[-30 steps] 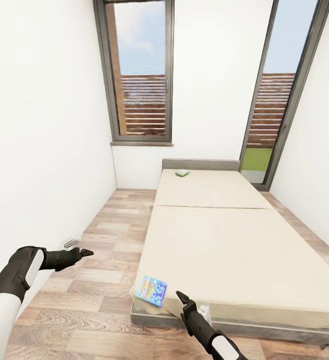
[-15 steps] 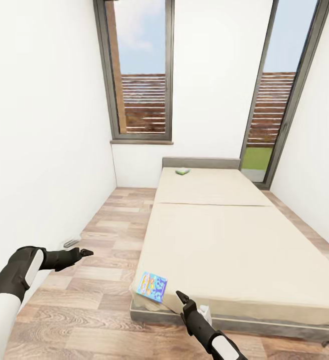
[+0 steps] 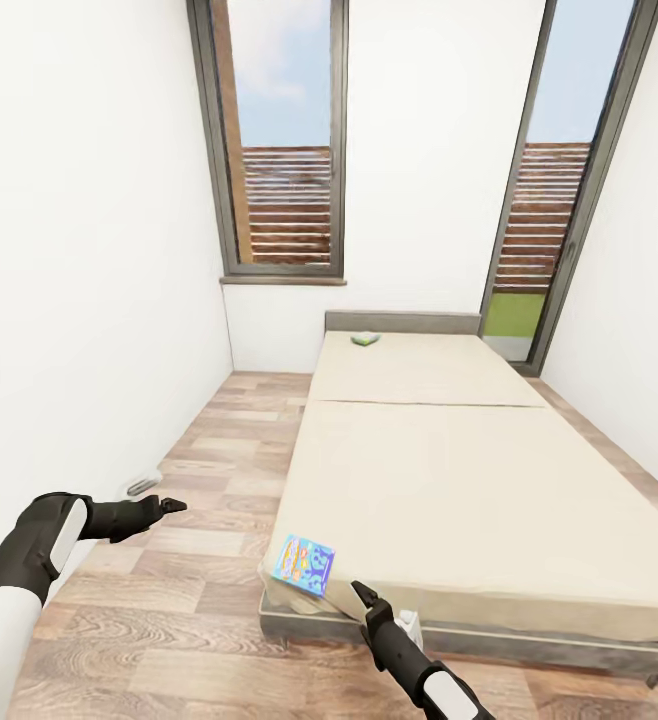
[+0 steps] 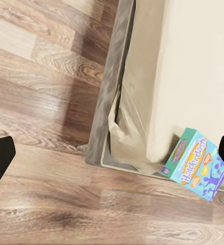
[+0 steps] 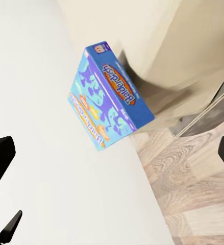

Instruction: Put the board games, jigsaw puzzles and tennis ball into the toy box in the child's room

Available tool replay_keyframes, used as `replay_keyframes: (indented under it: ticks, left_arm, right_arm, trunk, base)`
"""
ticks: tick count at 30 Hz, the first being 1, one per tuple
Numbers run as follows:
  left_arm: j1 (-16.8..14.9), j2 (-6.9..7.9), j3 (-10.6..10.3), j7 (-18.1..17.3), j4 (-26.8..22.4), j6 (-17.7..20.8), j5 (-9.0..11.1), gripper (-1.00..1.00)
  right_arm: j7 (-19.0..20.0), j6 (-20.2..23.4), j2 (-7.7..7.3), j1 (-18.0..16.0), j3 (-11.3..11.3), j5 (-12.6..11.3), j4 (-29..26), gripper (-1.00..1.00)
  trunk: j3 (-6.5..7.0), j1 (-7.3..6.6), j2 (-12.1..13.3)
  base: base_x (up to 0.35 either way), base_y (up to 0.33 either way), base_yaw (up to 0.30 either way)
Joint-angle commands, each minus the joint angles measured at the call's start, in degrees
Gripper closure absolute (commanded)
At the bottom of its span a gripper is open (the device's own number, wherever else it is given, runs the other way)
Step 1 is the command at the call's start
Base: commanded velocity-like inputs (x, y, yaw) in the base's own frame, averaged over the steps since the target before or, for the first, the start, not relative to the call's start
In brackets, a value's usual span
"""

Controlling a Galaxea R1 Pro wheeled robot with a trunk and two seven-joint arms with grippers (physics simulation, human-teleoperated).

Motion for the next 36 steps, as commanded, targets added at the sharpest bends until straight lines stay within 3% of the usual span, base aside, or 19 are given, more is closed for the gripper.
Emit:
replay_keyframes:
  ticks: [1, 36]
  left_arm:
    - [0.0, -0.01, 0.1, 0.1, 0.0, 0.4, 0.4, -1.00]
    - [0.0, 0.05, 0.1, 0.0, 0.0, 0.5, 0.4, -1.00]
  right_arm:
    - [0.0, 0.6, 0.03, 0.0, -0.3, -0.5, 0.0, -1.00]
    - [2.9, 0.7, 0.03, 0.1, -0.3, -0.5, 0.4, -1.00]
  trunk:
    - [-0.24, 0.22, -0.4]
    - [-6.53, 7.91, -14.5]
  base:
    - [0.000, 0.000, 0.000]
    - [0.000, 0.000, 0.000]
